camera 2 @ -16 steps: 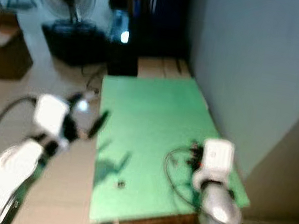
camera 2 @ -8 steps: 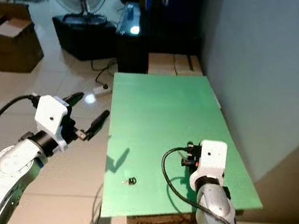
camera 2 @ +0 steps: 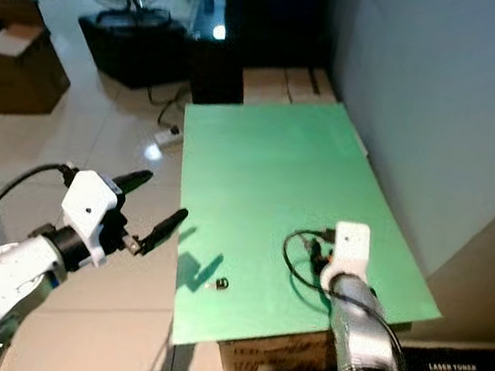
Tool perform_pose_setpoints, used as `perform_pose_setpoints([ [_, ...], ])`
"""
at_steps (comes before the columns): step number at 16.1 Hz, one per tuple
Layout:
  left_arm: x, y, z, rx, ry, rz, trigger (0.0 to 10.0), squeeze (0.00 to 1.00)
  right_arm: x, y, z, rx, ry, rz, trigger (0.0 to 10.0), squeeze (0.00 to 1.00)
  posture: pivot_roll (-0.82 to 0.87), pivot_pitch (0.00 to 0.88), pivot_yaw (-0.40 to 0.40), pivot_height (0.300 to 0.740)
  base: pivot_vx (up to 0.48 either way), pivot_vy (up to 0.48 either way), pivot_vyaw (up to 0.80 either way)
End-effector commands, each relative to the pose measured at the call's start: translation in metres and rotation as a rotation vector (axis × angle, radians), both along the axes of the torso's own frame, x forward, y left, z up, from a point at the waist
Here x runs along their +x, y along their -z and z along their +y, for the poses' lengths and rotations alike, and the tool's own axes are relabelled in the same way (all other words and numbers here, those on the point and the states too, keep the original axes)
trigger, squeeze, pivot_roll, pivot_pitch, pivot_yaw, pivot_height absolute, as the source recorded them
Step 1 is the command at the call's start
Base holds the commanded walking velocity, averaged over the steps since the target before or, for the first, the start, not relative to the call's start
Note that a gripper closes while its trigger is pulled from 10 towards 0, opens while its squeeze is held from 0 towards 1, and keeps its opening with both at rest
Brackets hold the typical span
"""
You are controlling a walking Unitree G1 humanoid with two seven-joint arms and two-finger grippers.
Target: Hang keys on a hook
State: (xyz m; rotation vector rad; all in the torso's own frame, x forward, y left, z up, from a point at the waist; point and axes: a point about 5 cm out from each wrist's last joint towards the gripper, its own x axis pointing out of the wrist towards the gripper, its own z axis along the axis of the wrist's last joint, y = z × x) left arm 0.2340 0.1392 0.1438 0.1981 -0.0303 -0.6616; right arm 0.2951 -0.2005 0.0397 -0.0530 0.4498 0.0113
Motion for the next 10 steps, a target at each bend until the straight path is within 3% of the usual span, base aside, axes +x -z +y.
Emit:
perform_pose_setpoints([
  [1, -0.004, -0.004, 0.006, 0.031, 0.017, 0.006, 10.0, 0.00, 0.007, 0.002, 0.009, 0.026, -0.026, -0.010, 10.0, 1.00, 0.09, 0.161, 0.144, 0.740, 0.000, 0.000, 0.00],
  [4, -0.011, -0.012, 0.017, 0.043, 0.016, 0.006, 10.0, 0.00, 0.017, 0.004, 0.017, 0.014, -0.031, -0.009, 10.0, 1.00, 0.14, 0.182, 0.153, 0.740, 0.000, 0.000, 0.00],
  [8, -0.019, -0.015, 0.023, 0.051, 0.013, 0.022, 10.0, 0.00, 0.019, 0.013, 0.019, -0.044, 0.061, 0.025, 10.0, 1.00, 0.14, 0.180, 0.161, 0.740, 0.000, 0.000, 0.00],
  [10, -0.019, -0.017, 0.024, 0.053, 0.019, 0.031, 10.0, 0.00, 0.020, 0.017, 0.025, -0.012, 0.077, 0.025, 10.0, 1.00, 0.14, 0.179, 0.173, 0.740, 0.000, 0.000, 0.00],
])
